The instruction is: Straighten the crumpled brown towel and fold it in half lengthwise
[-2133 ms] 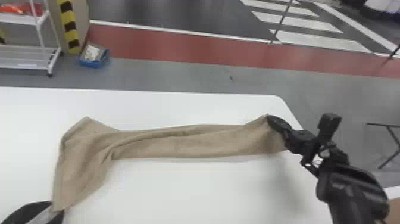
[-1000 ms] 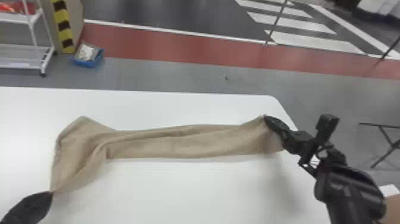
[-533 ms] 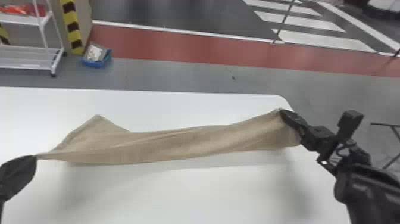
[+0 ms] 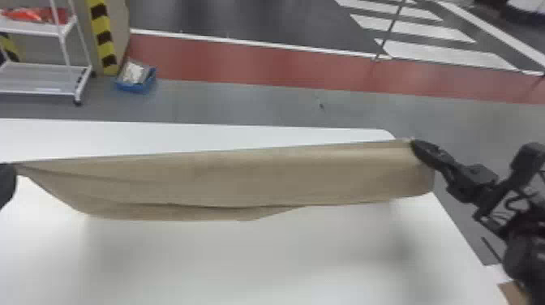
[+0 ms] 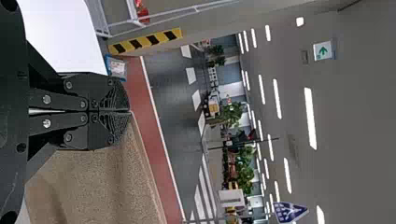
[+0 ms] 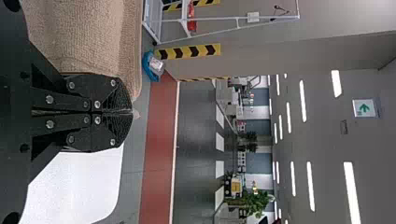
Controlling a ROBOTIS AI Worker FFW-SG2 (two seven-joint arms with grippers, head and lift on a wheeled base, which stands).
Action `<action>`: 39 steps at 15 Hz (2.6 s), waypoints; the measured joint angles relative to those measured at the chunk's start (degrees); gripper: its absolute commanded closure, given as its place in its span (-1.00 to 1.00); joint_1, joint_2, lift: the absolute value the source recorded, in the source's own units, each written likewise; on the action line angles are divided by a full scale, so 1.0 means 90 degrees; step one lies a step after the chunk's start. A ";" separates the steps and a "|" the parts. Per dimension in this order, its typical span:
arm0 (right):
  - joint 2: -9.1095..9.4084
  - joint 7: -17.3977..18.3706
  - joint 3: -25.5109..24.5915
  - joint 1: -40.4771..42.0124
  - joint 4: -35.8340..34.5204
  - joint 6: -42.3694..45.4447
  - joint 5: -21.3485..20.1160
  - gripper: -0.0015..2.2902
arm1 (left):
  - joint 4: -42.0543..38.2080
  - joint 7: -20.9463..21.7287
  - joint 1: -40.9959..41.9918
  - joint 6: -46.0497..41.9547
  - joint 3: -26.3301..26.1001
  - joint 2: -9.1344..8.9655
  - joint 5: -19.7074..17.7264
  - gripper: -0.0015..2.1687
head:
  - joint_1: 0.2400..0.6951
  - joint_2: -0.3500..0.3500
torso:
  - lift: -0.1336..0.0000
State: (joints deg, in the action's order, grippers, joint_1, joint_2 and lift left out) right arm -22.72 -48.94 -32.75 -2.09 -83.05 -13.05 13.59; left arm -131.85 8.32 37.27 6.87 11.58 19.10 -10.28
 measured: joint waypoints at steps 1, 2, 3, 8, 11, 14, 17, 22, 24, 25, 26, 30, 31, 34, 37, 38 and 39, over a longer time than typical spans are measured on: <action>-0.0102 -0.0039 -0.0014 0.0011 -0.0104 -0.0149 0.0009 0.06 | -0.0053 -0.0004 -0.0176 0.0304 0.0000 -0.0037 -0.0041 0.31 | 1.00 -0.74 | -0.85; -0.0206 -0.0045 0.0028 -0.0060 -0.0144 -0.0276 -0.0017 0.06 | -0.0069 -0.0033 -0.0446 0.0705 -0.0047 -0.0073 -0.0059 0.31 | 1.00 -0.74 | -0.85; -0.0267 -0.0049 0.0124 -0.0199 -0.0122 -0.0365 -0.0069 0.06 | -0.0052 -0.0078 -0.0739 0.1042 -0.0136 -0.0101 -0.0064 0.31 | 1.00 -0.72 | -0.85; -0.0307 -0.0020 0.1117 -0.1662 0.1325 -0.0041 -0.0620 0.06 | 0.1081 -0.0252 -0.2803 0.2175 -0.0855 -0.0181 -0.0074 0.31 | 0.72 -0.56 | -0.85; -0.0235 0.0216 0.1644 -0.2629 0.2378 0.0579 -0.0937 0.06 | 0.2404 -0.0328 -0.4221 0.2282 -0.1236 -0.0253 -0.0191 0.31 | 0.55 -0.49 | -0.85; -0.0167 0.0501 0.1768 -0.3473 0.3324 0.1186 -0.1063 0.06 | 0.3861 -0.0404 -0.5489 0.1675 -0.1609 -0.0279 -0.0191 0.31 | 0.25 -0.44 | -0.85; -0.0165 0.0705 0.1734 -0.4253 0.4246 0.1697 -0.1060 0.06 | 0.5353 -0.0496 -0.6740 0.0769 -0.2035 -0.0403 -0.0160 0.31 | -0.08 -0.46 | -0.85; -0.0176 0.0864 0.1697 -0.4907 0.4615 0.1769 -0.0725 0.06 | 0.6483 -0.0819 -0.7802 -0.0459 -0.2412 -0.0656 -0.0191 0.31 | -0.55 -0.51 | -0.85; -0.0245 0.0547 0.1679 -0.4721 0.4633 0.1769 -0.0610 0.06 | 0.6351 -0.0773 -0.7533 -0.0582 -0.2469 -0.0608 -0.0197 0.31 | -0.49 -0.52 | -0.85; -0.0302 0.0296 0.1678 -0.4455 0.4633 0.1796 -0.0524 0.06 | 0.6094 -0.0768 -0.7144 -0.0604 -0.2476 -0.0536 -0.0201 0.31 | -0.37 -0.53 | -0.85; -0.0342 0.0132 0.1688 -0.4184 0.4632 0.1888 -0.0472 0.06 | 0.5823 -0.0801 -0.6724 -0.0684 -0.2478 -0.0452 -0.0204 0.31 | -0.23 -0.53 | -0.85; -0.0382 -0.0207 0.1681 -0.3090 0.4497 0.2382 0.0059 0.06 | 0.4482 -0.1027 -0.5029 -0.1056 -0.2401 -0.0106 -0.0208 0.31 | 0.33 -0.58 | -0.85; -0.0411 -0.0273 0.1645 -0.2831 0.4326 0.2345 0.0285 0.06 | 0.4084 -0.1069 -0.4646 -0.1014 -0.2269 -0.0035 -0.0210 0.31 | 0.39 -0.59 | -0.85; -0.0591 -0.0468 0.1436 -0.1909 0.3715 0.2225 0.1018 0.06 | 0.2972 -0.1102 -0.3533 -0.0634 -0.1653 0.0057 -0.0140 0.31 | 0.58 -0.61 | -0.85; -0.0623 -0.0740 0.0974 -0.0918 0.3222 0.2211 0.1510 0.06 | 0.2083 -0.1088 -0.2416 -0.0422 -0.1045 0.0060 -0.0089 0.31 | 0.91 -0.64 | -0.85; -0.0622 -0.0813 0.0830 -0.0633 0.3106 0.2218 0.1622 0.06 | 0.1803 -0.1076 -0.2080 -0.0296 -0.0892 0.0054 -0.0074 0.31 | 1.00 -0.65 | -0.85; -0.0620 -0.0865 0.0716 -0.0426 0.3048 0.2232 0.1702 0.06 | 0.1591 -0.1050 -0.1808 -0.0178 -0.0789 0.0041 -0.0051 0.31 | 1.00 -0.67 | -0.85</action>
State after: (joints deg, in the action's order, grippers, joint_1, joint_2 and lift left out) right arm -28.30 -56.73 -26.30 -5.92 -55.61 7.04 28.91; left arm -117.53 -1.13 20.99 5.26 4.48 19.47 -10.73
